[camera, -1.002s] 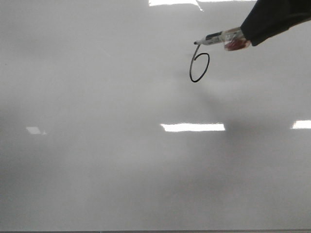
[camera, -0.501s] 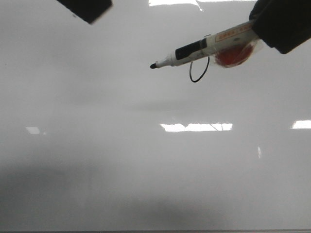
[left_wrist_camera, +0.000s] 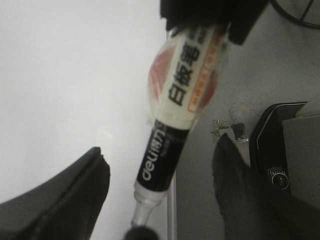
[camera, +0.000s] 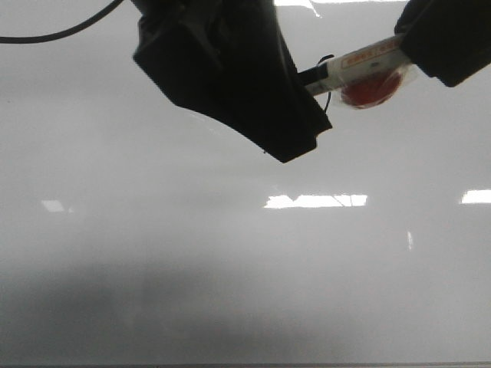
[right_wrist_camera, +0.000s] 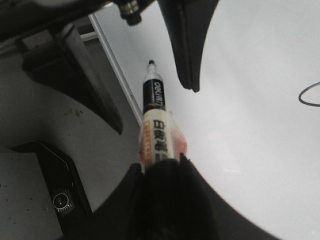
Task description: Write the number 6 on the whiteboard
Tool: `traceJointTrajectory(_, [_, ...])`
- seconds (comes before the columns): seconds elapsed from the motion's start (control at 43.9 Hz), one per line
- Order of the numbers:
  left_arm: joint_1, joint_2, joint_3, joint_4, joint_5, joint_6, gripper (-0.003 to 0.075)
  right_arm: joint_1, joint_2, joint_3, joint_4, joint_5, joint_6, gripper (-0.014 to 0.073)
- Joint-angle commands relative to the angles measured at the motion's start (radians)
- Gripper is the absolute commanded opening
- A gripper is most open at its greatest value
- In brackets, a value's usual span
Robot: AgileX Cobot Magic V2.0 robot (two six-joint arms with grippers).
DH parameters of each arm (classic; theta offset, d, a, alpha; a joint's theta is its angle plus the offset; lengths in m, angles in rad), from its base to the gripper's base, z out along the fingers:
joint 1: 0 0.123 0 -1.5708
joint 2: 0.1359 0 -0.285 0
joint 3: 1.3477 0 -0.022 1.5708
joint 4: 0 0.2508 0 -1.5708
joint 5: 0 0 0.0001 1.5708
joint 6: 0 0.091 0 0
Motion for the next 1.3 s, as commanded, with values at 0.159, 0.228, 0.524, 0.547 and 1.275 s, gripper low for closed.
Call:
traceJointTrajectory(0.159, [-0.017, -0.033, -0.029, -0.04, -0.062, 0.038, 0.0293, 0.002, -0.017, -0.028, 0.007, -0.057, -0.012, -0.0067])
traceJointTrajectory(0.228, [-0.027, -0.033, -0.029, -0.046, -0.062, 0.049, 0.022, 0.002, -0.017, -0.028, 0.007, -0.057, -0.012, -0.0067])
traceJointTrajectory(0.524, [-0.04, -0.033, -0.029, -0.046, -0.091, 0.051, 0.002, 0.002, -0.017, -0.028, 0.007, -0.057, -0.012, 0.0078])
traceJointTrajectory(0.547, [-0.04, -0.033, -0.029, -0.046, -0.089, 0.051, 0.0018, 0.002, -0.017, -0.028, 0.007, -0.057, -0.012, 0.0138])
traceJointTrajectory(1.275, [0.532, -0.237, -0.01, 0.533, 0.155, -0.875, 0.0018, -0.262, -0.124, -0.028, 0.006, -0.053, 0.05, 0.0644])
